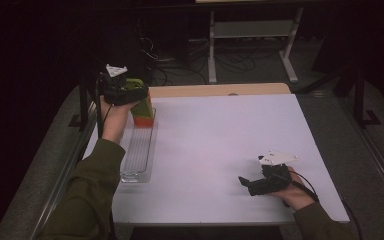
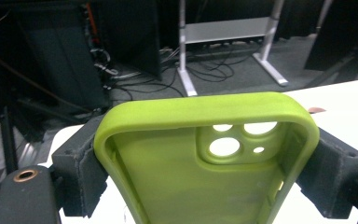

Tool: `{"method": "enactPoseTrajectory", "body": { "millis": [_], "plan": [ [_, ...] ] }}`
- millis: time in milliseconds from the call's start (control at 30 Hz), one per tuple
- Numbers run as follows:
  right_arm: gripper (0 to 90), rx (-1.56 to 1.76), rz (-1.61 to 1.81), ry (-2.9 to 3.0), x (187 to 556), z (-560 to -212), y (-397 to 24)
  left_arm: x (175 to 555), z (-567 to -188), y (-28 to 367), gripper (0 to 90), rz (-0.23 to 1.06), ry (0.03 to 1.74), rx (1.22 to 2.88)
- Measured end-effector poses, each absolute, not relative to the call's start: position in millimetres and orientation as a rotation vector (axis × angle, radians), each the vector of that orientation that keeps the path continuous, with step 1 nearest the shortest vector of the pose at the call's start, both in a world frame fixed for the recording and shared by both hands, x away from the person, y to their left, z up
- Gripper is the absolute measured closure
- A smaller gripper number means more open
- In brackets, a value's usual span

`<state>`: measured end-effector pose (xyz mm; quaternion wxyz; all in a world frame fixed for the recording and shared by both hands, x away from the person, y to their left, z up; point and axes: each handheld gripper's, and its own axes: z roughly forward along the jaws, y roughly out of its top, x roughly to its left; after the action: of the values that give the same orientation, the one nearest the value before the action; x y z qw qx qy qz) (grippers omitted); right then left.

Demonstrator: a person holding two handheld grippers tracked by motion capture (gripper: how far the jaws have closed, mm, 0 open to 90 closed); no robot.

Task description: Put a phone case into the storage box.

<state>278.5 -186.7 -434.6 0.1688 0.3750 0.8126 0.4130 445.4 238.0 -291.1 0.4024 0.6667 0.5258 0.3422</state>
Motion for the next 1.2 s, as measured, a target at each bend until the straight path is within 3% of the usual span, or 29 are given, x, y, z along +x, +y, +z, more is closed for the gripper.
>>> {"method": "enactPoseTrajectory", "body": {
  "millis": [400, 1200],
  "plan": [
    [0.0, 1.067, 1.177, 2.309, 279, -434, -188, 460, -319, 238, 14.2, 0.902, 1.461, 1.684],
    [0.0, 1.072, 1.176, 2.309, 279, -434, -188, 474, -360, 230, 14.0, 0.912, 1.555, 1.762]
  ]
}}
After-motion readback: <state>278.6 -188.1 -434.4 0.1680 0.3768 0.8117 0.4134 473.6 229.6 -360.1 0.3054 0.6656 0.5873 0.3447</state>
